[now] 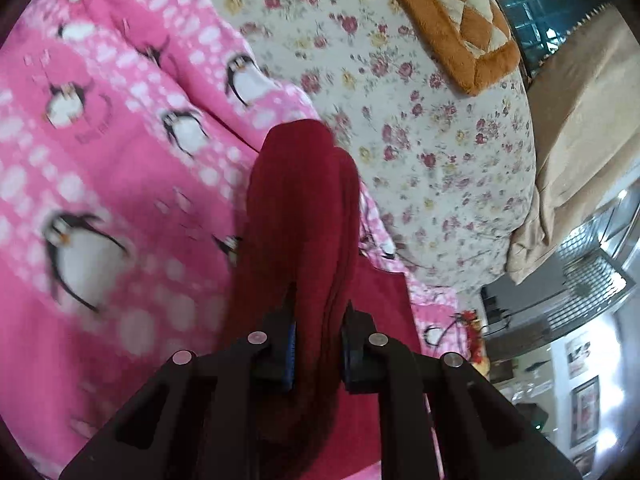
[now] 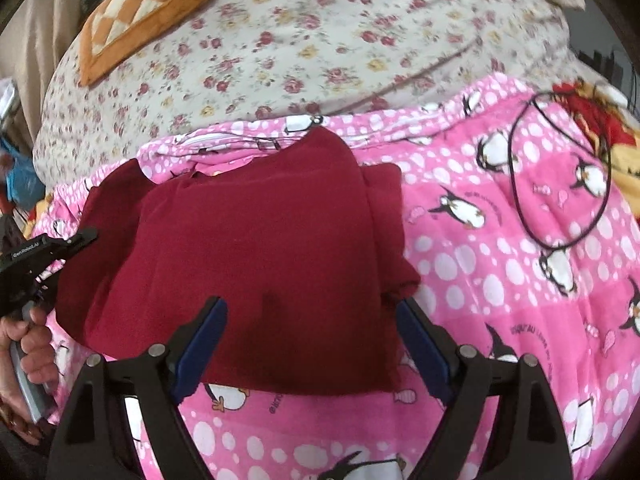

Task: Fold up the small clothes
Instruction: 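Grasp the folded sweater's edge with the left gripper and lift it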

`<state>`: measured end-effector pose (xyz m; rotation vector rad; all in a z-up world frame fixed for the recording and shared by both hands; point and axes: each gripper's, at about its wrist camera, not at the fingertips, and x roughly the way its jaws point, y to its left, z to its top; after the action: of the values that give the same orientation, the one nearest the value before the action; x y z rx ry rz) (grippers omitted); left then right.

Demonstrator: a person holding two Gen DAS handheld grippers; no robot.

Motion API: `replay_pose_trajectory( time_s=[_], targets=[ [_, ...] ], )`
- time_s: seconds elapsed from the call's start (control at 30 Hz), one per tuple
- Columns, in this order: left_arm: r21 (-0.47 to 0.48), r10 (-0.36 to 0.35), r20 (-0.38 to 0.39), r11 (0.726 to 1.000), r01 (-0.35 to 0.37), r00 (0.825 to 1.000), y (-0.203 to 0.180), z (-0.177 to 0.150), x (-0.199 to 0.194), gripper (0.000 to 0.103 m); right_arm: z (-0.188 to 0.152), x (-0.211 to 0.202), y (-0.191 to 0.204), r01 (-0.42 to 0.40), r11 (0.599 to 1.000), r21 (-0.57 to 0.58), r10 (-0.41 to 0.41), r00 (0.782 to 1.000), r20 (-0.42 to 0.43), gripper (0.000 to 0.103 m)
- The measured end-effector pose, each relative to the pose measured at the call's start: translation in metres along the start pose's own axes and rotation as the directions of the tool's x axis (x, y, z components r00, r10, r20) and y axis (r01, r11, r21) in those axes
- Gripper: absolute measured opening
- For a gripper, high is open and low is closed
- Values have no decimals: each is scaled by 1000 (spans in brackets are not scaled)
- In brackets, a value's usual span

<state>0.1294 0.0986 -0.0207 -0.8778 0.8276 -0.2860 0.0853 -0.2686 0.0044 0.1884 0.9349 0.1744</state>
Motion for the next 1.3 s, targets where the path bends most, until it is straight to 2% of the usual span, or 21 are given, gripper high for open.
replay_pose_trajectory(
  time_s=[0.1, 0.27, 0.4, 0.7, 0.83, 0.93, 1.07, 1.3],
  targets=[
    [-29, -10, -11, 1000, 9, 1000, -8, -5, 10, 2, 1, -4, -8, -32, 999, 34, 32, 999, -1, 90],
    [-131, -23, 2, 991, 23, 1000, -8, -7, 14, 2, 5, -14, -17, -46, 998, 50, 45, 999, 18, 90],
    [-135, -23, 4, 991, 23, 1000, -21, -10, 14, 2, 10, -22, -29, -56, 995, 79, 53, 998, 35, 90],
    [-116, -82, -32, 990, 78, 996, -81, -24, 33, 2, 13, -36, -51, -43, 993, 109, 38, 998, 46, 90],
    [-75, -58, -61, 996, 54, 996, -107, -37, 54, 2, 10, -42, -65, -55, 990, 132, 47, 997, 60, 90],
    [-37, -27, -70, 999, 25, 997, -113, -43, 62, 2, 7, -44, -74, -48, 989, 137, 39, 997, 70, 90],
    [-56, -18, -64, 998, 15, 998, -108, -45, 64, 2, 4, -45, -86, -60, 984, 166, 47, 996, 77, 90],
    [-49, 38, -60, 998, -41, 997, -127, -53, 80, 2, 6, -47, -89, -90, 980, 179, 76, 994, 84, 89]
  ],
)
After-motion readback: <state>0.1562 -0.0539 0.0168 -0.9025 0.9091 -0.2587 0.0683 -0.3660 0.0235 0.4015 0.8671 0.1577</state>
